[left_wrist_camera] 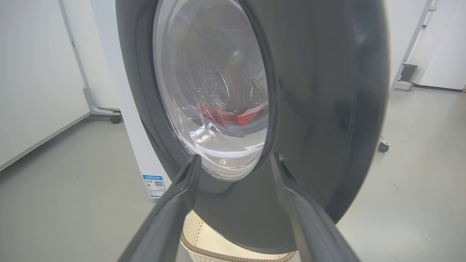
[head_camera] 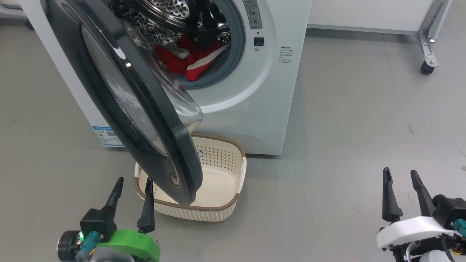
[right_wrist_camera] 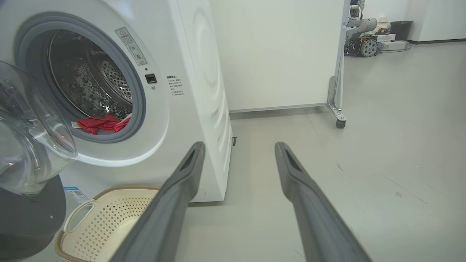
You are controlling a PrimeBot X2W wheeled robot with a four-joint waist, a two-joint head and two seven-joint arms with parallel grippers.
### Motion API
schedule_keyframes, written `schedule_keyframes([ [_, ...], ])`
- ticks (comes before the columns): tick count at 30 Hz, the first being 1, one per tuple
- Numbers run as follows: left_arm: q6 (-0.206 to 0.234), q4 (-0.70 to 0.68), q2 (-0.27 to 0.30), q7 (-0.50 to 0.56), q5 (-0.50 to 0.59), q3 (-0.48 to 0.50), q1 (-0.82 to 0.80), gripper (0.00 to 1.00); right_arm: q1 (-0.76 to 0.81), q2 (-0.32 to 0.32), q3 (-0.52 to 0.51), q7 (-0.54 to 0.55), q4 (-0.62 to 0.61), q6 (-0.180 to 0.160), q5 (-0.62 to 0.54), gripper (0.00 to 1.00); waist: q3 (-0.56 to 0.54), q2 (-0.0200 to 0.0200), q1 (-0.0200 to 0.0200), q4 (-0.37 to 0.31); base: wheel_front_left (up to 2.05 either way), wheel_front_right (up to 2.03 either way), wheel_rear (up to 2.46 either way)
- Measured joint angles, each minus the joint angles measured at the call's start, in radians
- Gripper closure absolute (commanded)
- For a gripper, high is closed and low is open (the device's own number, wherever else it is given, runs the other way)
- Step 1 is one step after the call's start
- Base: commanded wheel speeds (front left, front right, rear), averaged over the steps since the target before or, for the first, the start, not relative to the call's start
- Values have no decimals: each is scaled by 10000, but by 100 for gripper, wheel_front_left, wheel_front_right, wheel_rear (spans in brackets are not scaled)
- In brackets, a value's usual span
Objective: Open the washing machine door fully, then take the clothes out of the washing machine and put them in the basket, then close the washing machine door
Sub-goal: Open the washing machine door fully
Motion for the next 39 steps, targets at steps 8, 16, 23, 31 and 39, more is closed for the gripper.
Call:
schedule_keyframes([
  [8,-33,19,-15,0,2,6,0,0,3,8,8,0,-38,0,-73,0,26,0,0,14,0,0,0],
  [16,-36,17,-56,0,29,31,-16,0,4,46,0,0,-52,0,-100,0,43,0,0,-8,0,0,0],
  [23,-161,178,-59,0,88,-105,-21,100,4,123,4,0,-48,0,-100,0,-1,0,0,-57,0,0,0],
  [31,-150,-194,-96,0,86,186,-40,100,6,121,4,0,-42,0,-100,0,-77,0,0,-91,0,0,0],
  [39,-153,-1469,-171,-2,88,431,-738,100,8,130,6,0,-44,0,-104,0,-107,0,0,-90,0,0,0],
])
